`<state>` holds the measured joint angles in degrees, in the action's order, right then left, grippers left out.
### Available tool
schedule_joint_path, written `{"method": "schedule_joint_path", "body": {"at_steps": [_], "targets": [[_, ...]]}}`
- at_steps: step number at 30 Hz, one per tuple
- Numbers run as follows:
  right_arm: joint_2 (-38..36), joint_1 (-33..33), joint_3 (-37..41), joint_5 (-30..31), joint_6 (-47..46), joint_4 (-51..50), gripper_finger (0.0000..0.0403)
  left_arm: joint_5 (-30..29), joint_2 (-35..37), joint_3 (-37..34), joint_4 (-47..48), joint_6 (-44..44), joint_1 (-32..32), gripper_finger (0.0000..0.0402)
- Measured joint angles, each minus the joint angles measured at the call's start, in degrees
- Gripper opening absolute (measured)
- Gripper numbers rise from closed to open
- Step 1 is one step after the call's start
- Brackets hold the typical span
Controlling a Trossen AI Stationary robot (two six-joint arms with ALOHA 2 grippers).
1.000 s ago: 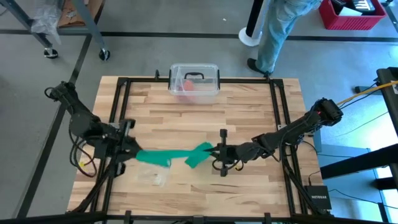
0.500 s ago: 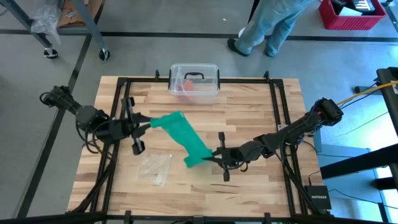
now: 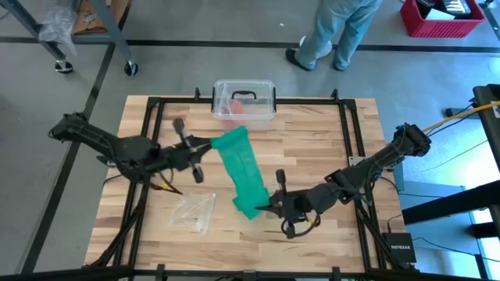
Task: Roll bandage
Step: Roll the green bandage
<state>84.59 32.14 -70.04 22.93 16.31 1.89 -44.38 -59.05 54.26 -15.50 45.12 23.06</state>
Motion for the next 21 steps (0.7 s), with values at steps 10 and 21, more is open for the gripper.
{"method": "schedule_joint_path", "body": {"at_steps": [10,21], "targets": [[4.75,0.53,-15.12,2.46,6.00,-11.07,0.0001,-1.84,-10.40,0.00,0.42,0.30,-1.74,0.0003],[4.60,-1.40,-30.84,13.46,12.68,-18.95,0.0001,-1.72,-15.72,0.03,2.89,3.19,0.39,0.0002]]}}
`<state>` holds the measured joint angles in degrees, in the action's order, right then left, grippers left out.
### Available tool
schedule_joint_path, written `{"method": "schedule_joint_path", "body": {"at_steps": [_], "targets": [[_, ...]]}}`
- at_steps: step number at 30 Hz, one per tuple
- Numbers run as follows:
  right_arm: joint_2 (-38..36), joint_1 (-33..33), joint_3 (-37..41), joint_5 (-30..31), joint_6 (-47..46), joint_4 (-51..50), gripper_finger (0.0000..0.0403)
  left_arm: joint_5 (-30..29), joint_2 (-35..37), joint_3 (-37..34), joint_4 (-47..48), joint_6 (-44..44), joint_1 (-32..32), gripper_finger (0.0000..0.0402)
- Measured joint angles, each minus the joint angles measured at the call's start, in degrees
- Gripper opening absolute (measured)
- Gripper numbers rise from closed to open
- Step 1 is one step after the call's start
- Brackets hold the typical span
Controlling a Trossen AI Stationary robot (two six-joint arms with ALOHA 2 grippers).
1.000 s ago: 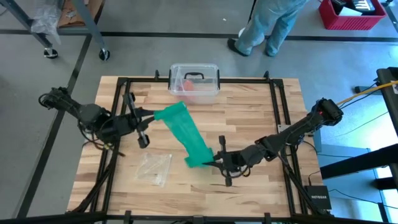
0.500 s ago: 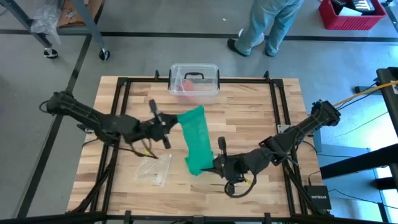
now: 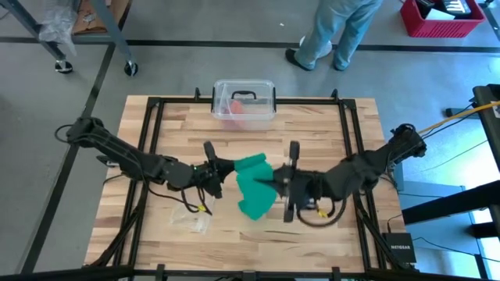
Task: Roll bandage
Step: Roll the green bandage
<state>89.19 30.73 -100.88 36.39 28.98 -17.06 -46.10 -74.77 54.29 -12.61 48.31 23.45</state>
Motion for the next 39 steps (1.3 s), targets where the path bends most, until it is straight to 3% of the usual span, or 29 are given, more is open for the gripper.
{"method": "schedule_joint_path", "body": {"at_steps": [7,18,25,32,39], "targets": [[0.04,-7.17,-3.50,-0.42,-0.66,0.19,0.0001,1.91,-0.76,0.03,1.48,-0.06,0.94,0.0003],[0.65,-22.37,-3.47,-1.63,-11.22,-0.82,0.0008,4.38,-0.99,0.01,1.75,-0.34,1.07,0.0003],[2.83,-30.19,-3.49,-9.65,-22.21,-7.97,0.0015,5.08,-0.99,0.01,1.84,-0.51,1.11,0.0005],[9.54,-34.66,-3.50,-20.15,-30.10,-15.95,0.0115,5.34,-1.04,0.01,1.93,-0.52,1.15,0.0005],[12.94,-34.97,-3.47,-22.66,-33.74,-22.49,0.0231,5.40,-1.07,-0.03,3.92,-1.19,1.15,0.0007]]}}
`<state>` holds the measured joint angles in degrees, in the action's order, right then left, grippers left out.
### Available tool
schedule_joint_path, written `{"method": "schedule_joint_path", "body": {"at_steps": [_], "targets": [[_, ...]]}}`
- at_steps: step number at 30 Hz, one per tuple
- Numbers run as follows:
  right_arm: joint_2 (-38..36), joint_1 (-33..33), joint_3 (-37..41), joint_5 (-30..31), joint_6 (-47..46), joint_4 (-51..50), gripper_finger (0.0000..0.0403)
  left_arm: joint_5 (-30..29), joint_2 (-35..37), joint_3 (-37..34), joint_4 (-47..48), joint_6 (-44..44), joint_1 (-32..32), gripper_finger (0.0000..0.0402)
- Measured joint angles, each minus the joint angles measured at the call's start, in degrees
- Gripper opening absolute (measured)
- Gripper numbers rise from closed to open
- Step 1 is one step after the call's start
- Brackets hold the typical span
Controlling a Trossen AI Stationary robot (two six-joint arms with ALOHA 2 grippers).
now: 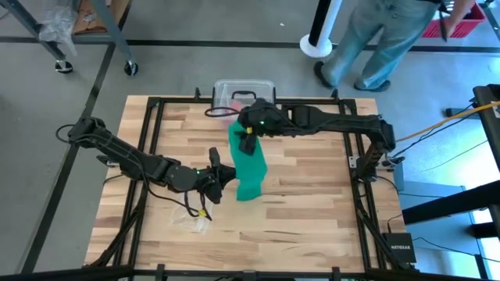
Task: Roll bandage
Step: Roll the green bandage
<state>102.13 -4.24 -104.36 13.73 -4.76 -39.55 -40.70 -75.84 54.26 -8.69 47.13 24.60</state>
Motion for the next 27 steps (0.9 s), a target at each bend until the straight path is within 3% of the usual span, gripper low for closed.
{"method": "schedule_joint_path", "body": {"at_steps": [6,16,27], "targets": [[-4.01,0.05,-0.05,-8.01,-11.45,-4.88,0.0271,0.04,-0.02,0.00,0.69,-2.24,-0.78,0.0010],[-6.91,0.05,-0.11,-14.85,-24.35,-6.93,0.0275,0.04,-0.02,0.00,0.86,-3.23,-1.18,0.0011],[-7.56,0.07,-0.07,-8.86,-23.90,-13.95,0.0275,-0.16,-0.02,0.00,0.88,-3.25,-1.18,0.0012]]}}
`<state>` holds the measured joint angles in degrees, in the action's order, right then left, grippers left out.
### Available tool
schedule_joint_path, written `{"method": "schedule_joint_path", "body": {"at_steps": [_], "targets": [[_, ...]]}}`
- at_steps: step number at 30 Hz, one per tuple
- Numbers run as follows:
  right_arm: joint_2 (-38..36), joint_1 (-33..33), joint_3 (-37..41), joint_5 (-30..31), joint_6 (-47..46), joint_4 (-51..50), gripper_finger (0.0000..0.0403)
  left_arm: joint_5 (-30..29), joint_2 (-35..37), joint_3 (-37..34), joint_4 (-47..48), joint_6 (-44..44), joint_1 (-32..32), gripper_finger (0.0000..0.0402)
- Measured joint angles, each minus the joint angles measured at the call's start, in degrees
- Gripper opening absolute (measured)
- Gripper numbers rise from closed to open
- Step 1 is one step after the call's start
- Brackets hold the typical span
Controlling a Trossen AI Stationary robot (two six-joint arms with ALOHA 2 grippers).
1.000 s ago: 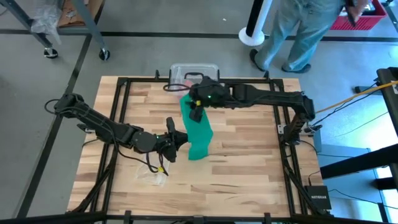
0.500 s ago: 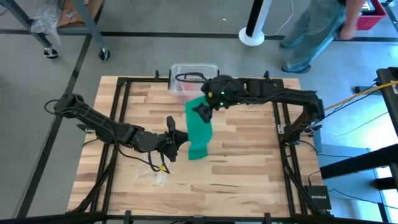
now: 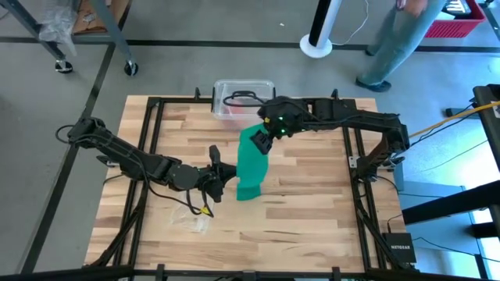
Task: Roll bandage
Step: Roll the green bandage
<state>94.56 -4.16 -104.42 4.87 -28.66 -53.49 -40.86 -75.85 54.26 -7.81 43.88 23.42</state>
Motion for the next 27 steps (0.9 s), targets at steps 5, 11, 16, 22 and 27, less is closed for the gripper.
{"method": "schedule_joint_path", "body": {"at_steps": [5,11,16,22,27], "targets": [[-2.07,0.13,0.00,-4.04,0.01,-4.11,0.0275,0.00,0.00,0.00,0.11,-0.17,0.00,0.0012],[-6.89,3.18,0.00,-4.44,0.08,-7.58,0.0275,0.00,0.00,0.00,0.40,-0.80,0.00,0.0012],[-10.70,7.00,0.00,-1.79,-0.85,-11.02,0.0275,0.00,0.00,0.00,0.74,-1.21,-0.22,0.0012],[-12.57,15.34,0.03,0.97,1.41,-19.00,0.0275,0.20,0.02,0.00,0.75,-1.76,-0.22,0.0012],[-12.70,21.94,0.04,10.29,-1.16,-21.27,0.0275,0.22,0.07,0.00,0.76,-1.88,-0.22,0.0012]]}}
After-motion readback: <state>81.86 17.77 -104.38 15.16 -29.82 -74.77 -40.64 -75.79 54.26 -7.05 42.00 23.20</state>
